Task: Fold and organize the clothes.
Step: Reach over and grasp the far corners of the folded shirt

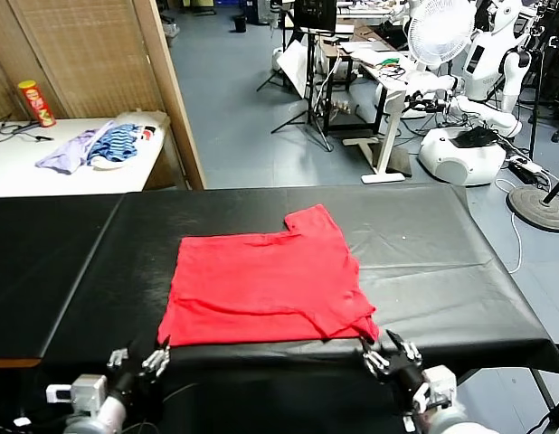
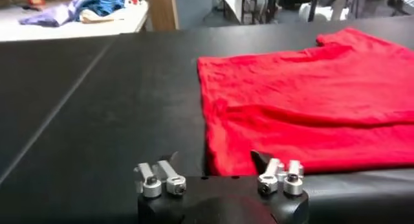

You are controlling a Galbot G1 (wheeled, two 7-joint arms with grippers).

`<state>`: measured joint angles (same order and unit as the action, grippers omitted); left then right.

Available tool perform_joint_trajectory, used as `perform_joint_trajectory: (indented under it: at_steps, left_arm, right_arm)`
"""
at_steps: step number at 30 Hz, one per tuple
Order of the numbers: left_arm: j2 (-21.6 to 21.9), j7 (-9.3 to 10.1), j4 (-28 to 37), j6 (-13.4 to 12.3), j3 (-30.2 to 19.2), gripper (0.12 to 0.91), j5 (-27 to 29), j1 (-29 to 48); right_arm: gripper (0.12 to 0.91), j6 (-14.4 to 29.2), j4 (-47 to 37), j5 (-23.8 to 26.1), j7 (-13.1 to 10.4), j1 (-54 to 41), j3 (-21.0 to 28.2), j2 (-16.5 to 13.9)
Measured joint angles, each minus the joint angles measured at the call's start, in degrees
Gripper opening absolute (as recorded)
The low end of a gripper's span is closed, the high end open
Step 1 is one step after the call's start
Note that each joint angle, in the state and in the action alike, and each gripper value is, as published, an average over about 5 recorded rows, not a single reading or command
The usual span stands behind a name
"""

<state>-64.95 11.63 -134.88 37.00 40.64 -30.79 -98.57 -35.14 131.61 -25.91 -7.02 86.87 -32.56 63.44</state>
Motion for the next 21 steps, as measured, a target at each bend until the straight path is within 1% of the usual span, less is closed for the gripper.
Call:
perform_joint_trajectory:
  at_steps: [2, 5, 8, 11, 14, 16, 21]
  left_arm:
    - [1.4, 1.21, 1.3, 1.8, -0.3, 0.797, -3.4, 4.3]
    - [3.7, 2.67, 5.4, 3.3, -1.7, 0.798, -8.7, 12.3]
    - [5.3, 2.95, 10.9, 3.8, -3.8, 0.798, -12.5, 20.7]
    - [5.8, 2.94, 17.6, 3.9, -6.7, 0.798, -14.0, 28.6]
    - [5.6, 2.69, 24.6, 4.2, -10.1, 0.798, -14.3, 35.6]
    - [5.3, 2.11, 28.9, 4.7, -12.3, 0.798, -14.1, 39.6]
    - [4.0, -0.37, 38.9, 5.2, -17.1, 0.798, -12.6, 48.2]
  right_arm:
    - [0.798, 0.3, -3.2, -0.5, -0.5, -5.7, 1.7, -0.5]
    - [0.798, 1.7, -9.5, -0.6, -1.2, -14.7, 5.5, -0.6]
    - [0.798, 3.2, -17.3, 0.0, -1.6, -23.8, 9.9, 0.1]
    - [0.798, 4.1, -25.8, 0.4, -1.9, -31.7, 13.9, 1.0]
    - [0.798, 4.5, -33.8, 0.5, -2.0, -38.4, 17.3, 2.2]
    - [0.798, 5.2, -38.9, 0.7, -1.7, -42.4, 19.3, 3.2]
    - [0.798, 6.5, -51.2, 0.9, 0.5, -50.5, 23.0, 6.4]
